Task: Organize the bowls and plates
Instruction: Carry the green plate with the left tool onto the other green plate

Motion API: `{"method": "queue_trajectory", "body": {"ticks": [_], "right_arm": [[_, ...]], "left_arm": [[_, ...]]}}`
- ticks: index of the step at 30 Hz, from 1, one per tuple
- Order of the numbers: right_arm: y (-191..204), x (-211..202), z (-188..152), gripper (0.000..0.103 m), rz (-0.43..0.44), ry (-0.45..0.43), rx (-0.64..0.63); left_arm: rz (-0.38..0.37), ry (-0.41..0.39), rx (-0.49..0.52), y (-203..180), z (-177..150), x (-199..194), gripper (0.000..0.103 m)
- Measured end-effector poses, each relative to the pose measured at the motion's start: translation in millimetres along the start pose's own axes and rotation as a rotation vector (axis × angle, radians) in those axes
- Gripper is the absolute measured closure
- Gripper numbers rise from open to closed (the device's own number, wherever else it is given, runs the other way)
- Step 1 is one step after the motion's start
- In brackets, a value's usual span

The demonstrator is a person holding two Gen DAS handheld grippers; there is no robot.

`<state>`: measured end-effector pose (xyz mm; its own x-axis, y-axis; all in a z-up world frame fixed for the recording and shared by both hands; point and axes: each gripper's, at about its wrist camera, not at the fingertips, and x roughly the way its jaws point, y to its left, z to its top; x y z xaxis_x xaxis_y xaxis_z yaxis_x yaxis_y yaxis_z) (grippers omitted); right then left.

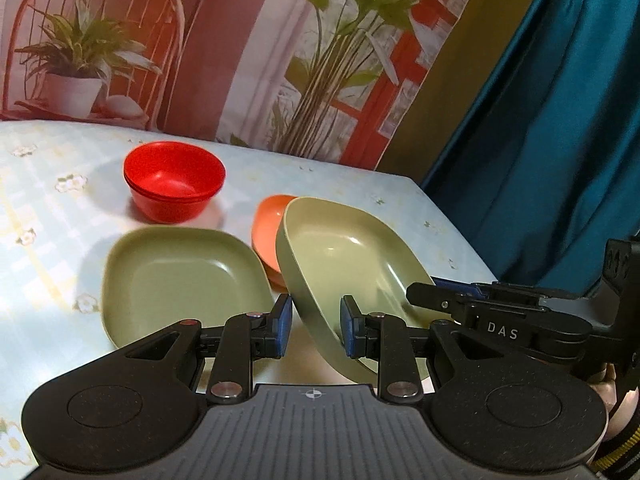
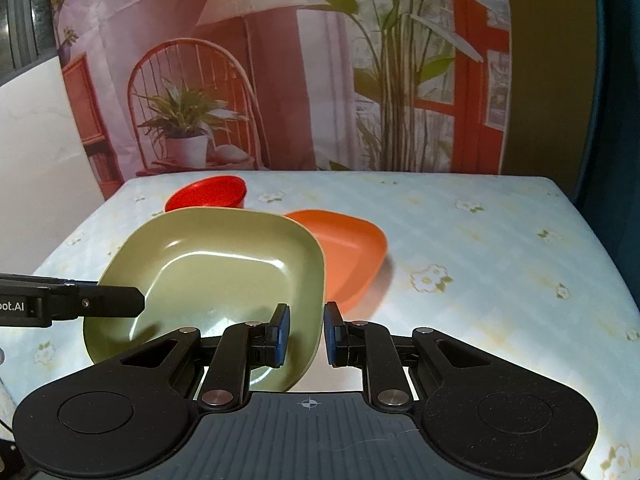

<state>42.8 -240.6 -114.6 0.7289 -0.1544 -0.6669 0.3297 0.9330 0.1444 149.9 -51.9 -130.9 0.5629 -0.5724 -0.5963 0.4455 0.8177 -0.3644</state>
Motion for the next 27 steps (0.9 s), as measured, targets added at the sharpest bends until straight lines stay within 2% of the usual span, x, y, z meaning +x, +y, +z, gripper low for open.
{"method": "queue_trajectory", "body": {"ticks": [17,27], "right_arm": [[26.1,47.7,55.9,0.086,0.09,-0.022,0.011],[38.4,74.9,59.0,0.086,0.129,-0.003,0.025]], "left_arm": [[0.062,-0.05,-0.022,43.8,46.2,-2.1,0.076],[0.083,-0.036,-0.064,67.9,54.1,3.2,0.076]]}}
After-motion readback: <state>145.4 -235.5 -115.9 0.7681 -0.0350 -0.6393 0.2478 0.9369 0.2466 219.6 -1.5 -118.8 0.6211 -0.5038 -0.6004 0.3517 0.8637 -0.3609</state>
